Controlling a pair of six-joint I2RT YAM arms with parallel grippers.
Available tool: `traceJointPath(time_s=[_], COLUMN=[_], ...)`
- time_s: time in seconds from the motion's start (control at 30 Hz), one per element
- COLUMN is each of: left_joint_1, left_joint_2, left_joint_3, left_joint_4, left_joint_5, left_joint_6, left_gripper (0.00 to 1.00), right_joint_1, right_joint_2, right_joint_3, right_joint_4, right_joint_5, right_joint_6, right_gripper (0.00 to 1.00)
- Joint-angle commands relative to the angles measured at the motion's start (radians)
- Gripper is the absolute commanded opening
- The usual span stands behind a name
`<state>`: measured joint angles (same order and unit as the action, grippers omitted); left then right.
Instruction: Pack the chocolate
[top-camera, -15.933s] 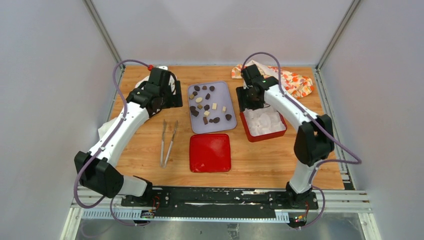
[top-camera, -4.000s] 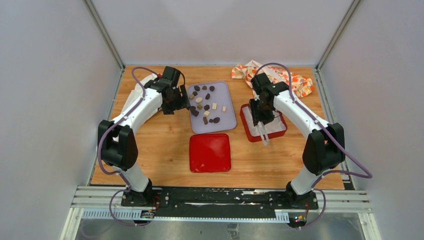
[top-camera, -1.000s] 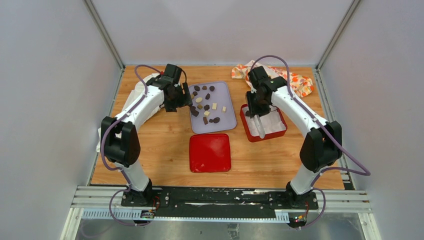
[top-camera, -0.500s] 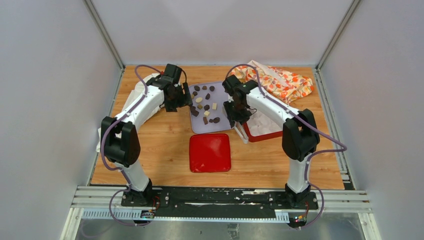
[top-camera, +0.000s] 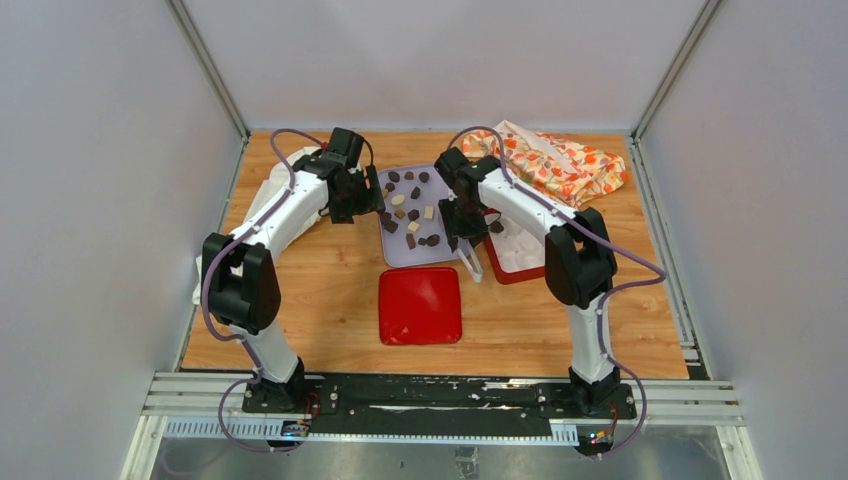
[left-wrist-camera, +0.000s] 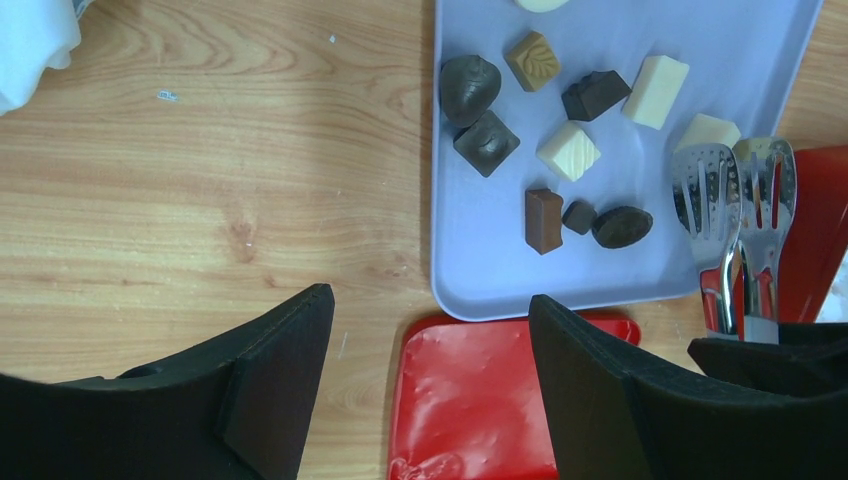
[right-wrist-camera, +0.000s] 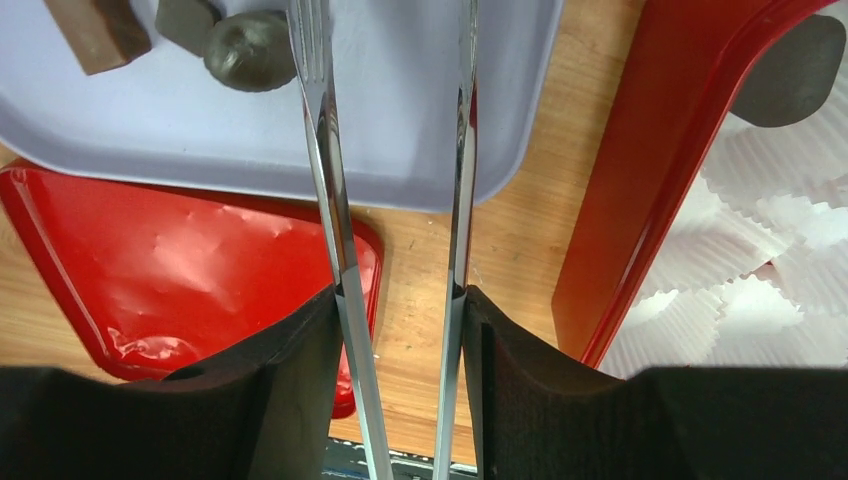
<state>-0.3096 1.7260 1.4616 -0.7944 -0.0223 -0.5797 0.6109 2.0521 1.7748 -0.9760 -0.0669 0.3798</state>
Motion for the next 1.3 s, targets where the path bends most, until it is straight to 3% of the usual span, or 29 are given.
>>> traceJointPath(time_s=[0.0,0.33,0.47,0.7,0.83,0.93,1.27], left_joint_1=[0.009,0.013,0.019,0.018,0.018,0.018,0.018], left_joint_2=[-0.014,-0.013,-0.003,0.010,0.009,0.004,0.016], left_joint_3=[0.002,0.007,0.023,0.034,0.029,0.020,0.030], left_joint_4=[0.002,0.001,0.002,0.001,0.000,-0.002,-0.002], left_joint_5=[0.000,0.015,0.016,0.035,0.029,0.026,0.036], left_joint_6=[0.021,0.039,0.038,0.040,0.040,0.037,0.030], left_gripper=[0.77,0.77,0.77,0.77,0.77,0.77,0.77], right_joint_1=[-0.002,-0.001,-0.001,-0.002,-0.003,-0.011,-0.221], right_joint_2=[0.039,0.121,0.110,0.062,-0.036,-0.154,-0.384], right_joint_3=[0.056,0.143,0.134,0.129,0.095,0.012,-0.283], right_joint_4=[-0.052,-0.075,-0.075,-0.076,-0.042,0.004,0.047], right_joint_5=[0.040,0.050,0.048,0.045,0.035,0.119,0.158], right_joint_6=[0.033,0.048,0.054,0.041,-0.022,-0.066,-0.101], right_gripper=[0.49,0.47,0.34,0.01,0.00,0.00,0.00])
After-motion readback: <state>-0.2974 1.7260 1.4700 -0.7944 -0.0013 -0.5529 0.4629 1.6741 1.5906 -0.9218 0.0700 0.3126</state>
